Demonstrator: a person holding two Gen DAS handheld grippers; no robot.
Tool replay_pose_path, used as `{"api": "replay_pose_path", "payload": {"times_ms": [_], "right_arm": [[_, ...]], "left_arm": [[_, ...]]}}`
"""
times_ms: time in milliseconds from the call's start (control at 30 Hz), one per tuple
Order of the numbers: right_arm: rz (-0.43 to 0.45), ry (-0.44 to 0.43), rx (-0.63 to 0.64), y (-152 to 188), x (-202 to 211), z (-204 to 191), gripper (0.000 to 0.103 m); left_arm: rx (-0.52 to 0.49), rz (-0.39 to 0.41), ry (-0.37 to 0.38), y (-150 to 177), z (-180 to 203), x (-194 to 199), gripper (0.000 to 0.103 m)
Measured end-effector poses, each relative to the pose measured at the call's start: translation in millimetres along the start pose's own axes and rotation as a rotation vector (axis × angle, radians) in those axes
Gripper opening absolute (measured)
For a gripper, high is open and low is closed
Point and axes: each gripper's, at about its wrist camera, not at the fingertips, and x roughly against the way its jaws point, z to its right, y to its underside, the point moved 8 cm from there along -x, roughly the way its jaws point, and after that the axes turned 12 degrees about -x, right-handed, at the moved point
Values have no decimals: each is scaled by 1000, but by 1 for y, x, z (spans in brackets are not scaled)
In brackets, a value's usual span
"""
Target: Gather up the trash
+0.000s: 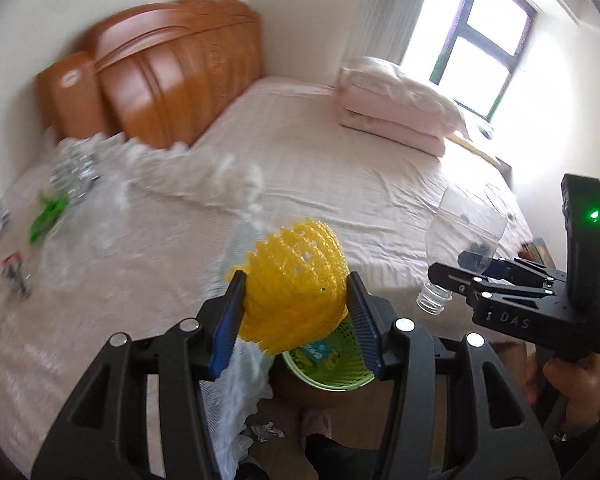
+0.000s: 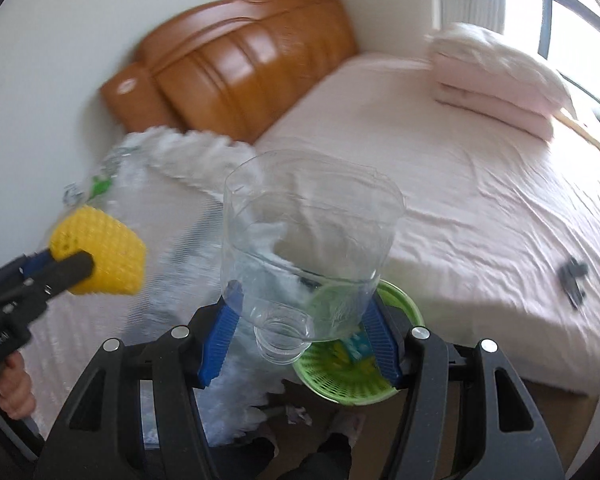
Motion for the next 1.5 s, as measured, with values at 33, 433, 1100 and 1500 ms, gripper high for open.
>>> {"api": "replay_pose_path", "payload": {"times_ms": [33, 433, 1100, 1500], "right_arm": [[-3, 7, -13, 0, -2, 10, 60], [-166, 63, -75, 28, -98, 60, 61], [-113, 220, -144, 12, -53, 132, 100], [-98, 214, -208, 1, -31, 153, 100]], "left_arm": [[-10, -4, 4, -1, 5, -3, 49], [-78, -50, 32, -18, 42, -39, 49], [-135, -157, 104, -21, 82, -105, 49], [-155, -298, 139, 21, 117, -177, 90]]}}
